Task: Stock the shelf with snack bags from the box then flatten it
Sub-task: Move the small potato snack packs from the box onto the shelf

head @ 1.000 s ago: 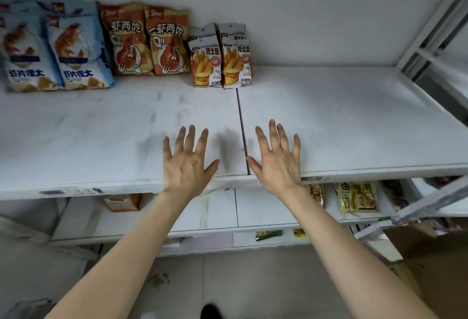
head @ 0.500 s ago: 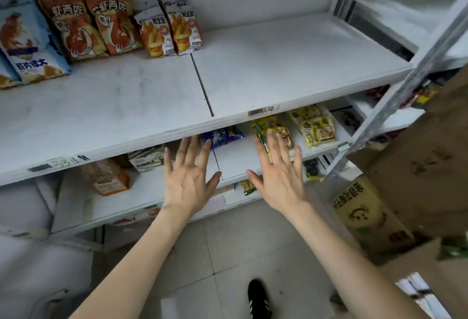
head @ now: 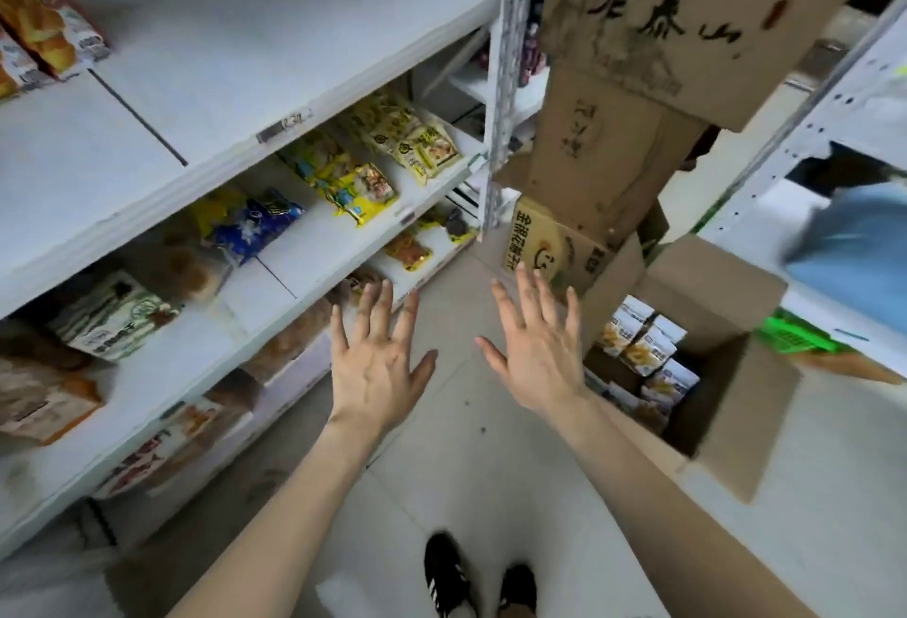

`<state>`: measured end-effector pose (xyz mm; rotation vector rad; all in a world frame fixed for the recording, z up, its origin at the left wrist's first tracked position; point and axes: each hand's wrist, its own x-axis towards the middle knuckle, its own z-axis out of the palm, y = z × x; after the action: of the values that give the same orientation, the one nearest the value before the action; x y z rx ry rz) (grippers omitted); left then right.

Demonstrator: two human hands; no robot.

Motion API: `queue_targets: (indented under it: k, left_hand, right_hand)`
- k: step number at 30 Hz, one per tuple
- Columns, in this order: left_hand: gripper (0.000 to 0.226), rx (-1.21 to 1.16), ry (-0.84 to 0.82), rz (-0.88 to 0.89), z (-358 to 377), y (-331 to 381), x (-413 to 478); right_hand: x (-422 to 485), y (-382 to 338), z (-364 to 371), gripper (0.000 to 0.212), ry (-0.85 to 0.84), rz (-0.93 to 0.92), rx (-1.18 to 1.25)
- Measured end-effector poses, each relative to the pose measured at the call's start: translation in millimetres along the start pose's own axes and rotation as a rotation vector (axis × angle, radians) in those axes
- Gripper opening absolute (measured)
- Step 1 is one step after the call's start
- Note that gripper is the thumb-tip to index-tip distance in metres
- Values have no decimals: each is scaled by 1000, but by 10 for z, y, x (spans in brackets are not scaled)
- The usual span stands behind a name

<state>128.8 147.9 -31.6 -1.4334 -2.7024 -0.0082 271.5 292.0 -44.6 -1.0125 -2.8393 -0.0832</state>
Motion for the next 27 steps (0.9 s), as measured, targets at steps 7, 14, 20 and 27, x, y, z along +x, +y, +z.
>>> queue_targets:
  k: [7,14,20,27]
  left_hand:
    - [76,-44,-84,200,100,1187,-366]
    - [76,-23,-204,374,256,2179,-765]
    - [75,-16,-243,500,464,2807,-971]
    - [75,-11,-330,588,708,3320,-816]
  right_hand:
    - [-1110,832,36,67,-113,237,27]
    - [-2164,1500,122,69,-235,459,26]
    - [-2816,1918,243,69,-276,624,42]
    - [-3041,2381,425,72,-310,719,62]
